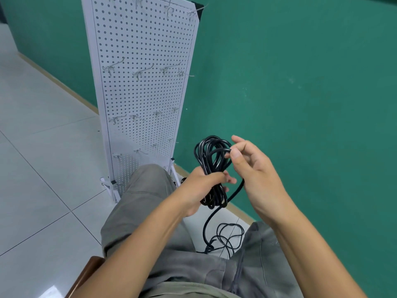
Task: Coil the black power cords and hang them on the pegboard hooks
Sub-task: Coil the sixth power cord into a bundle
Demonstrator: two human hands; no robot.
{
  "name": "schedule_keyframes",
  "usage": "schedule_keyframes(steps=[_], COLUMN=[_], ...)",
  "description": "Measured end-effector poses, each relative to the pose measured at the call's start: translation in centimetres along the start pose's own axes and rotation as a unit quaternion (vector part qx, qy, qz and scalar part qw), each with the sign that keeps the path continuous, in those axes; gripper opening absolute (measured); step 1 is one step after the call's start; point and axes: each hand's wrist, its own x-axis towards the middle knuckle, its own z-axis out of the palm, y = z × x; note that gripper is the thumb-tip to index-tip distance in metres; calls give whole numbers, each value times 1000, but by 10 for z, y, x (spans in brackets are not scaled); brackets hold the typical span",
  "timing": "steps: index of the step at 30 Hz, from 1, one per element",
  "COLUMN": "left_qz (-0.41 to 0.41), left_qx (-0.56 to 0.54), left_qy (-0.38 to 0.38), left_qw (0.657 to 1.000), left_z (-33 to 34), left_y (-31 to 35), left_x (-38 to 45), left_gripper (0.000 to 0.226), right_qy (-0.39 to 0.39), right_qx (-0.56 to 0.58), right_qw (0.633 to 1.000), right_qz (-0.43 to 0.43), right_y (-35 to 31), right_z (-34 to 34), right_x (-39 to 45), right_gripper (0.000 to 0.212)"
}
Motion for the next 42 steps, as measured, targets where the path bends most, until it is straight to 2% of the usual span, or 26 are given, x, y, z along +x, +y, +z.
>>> schedule_keyframes(steps=[4,9,11,13,15,19,22,27,30,33,36,40,42], left_qz=[19,20,32,41,47,42,9,-37,-52,-55,-62,-59,-43], left_qx=[35,51,62,73,77,56,25,16,4,-6,11,3,10], left_qy=[-41,-114,-123,-130,-142,-160,-171,-190,-197,-185,-163,-174,-176], left_qw=[998,992,990,988,986,985,985,981,979,981,985,983,983], left_z=[-1,-2,-2,-1,0,3,3,7,8,9,9,3,1], left_y=[3,9,9,10,10,11,11,15,16,17,19,22,24], left_x=[-4,-10,-11,-12,-13,-17,-17,-20,-20,-19,-17,-16,-17], left_gripper=[32,13,14,18,23,13,18,21,25,24,13,14,14], right_qy=[44,71,71,49,11,-27,-21,-66,-76,-56,-13,21,16], right_qx=[49,56,79,92,105,109,129,251,281,349,400,418,401], right_qw=[997,995,993,993,992,988,985,959,950,928,907,897,906], right_qz=[30,40,52,59,72,106,113,115,117,121,130,144,137], right_y=[-4,-5,-3,-2,0,7,9,12,14,16,18,18,16], right_z=[3,5,4,1,-2,-11,-19,-25,-25,-21,-16,-9,-7], right_x=[9,19,21,21,20,19,19,21,21,21,24,28,29], right_gripper=[27,32,23,16,17,31,44,46,43,40,48,50,49])
